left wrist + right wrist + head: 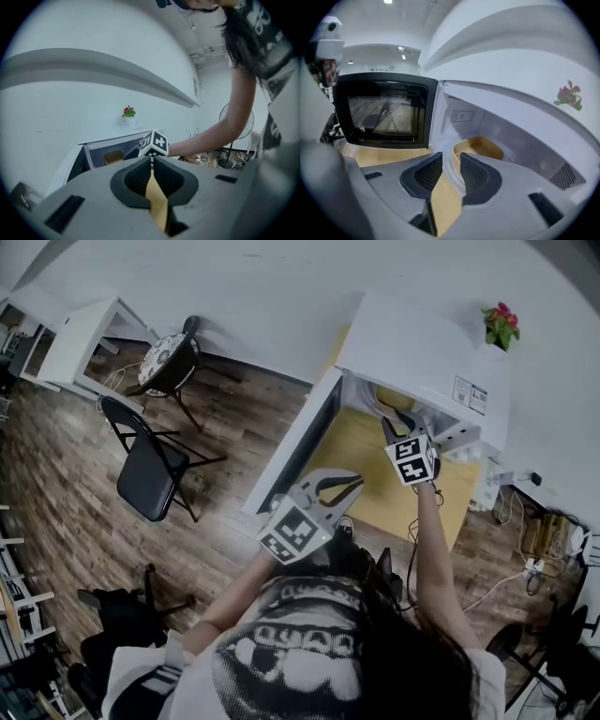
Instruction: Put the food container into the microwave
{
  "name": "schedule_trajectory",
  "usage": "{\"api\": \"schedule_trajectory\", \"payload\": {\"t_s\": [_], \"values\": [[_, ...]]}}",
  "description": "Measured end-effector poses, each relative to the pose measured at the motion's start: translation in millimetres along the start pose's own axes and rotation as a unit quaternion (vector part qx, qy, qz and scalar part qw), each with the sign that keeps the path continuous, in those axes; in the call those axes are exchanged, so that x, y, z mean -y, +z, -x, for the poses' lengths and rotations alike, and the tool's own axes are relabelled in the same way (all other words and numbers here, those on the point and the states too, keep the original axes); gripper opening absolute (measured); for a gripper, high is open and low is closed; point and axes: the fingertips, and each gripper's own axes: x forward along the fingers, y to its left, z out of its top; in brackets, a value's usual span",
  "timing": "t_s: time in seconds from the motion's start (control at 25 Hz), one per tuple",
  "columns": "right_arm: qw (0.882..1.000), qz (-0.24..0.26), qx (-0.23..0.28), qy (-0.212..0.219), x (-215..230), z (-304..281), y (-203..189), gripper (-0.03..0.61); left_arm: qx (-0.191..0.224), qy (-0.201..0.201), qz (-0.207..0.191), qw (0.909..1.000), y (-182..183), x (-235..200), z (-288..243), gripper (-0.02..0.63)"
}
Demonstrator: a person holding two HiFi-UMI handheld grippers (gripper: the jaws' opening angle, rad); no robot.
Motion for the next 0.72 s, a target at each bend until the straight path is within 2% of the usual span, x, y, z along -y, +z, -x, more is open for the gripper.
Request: {"api": "schedule_trajectory", "payload": {"t_s": [0.4, 0.72], "values": [[0.994, -0.102, 0.026, -0.026, -41, 72, -9, 0.115, 0.005, -0.062, -0.012, 0.9980, -5, 17, 11, 0.015], [0.981, -0.174, 0.044, -0.070, -80, 126, -15, 0.112, 0.006, -0.122, -0.028, 0.9921, -12, 35, 21, 0.015]]}}
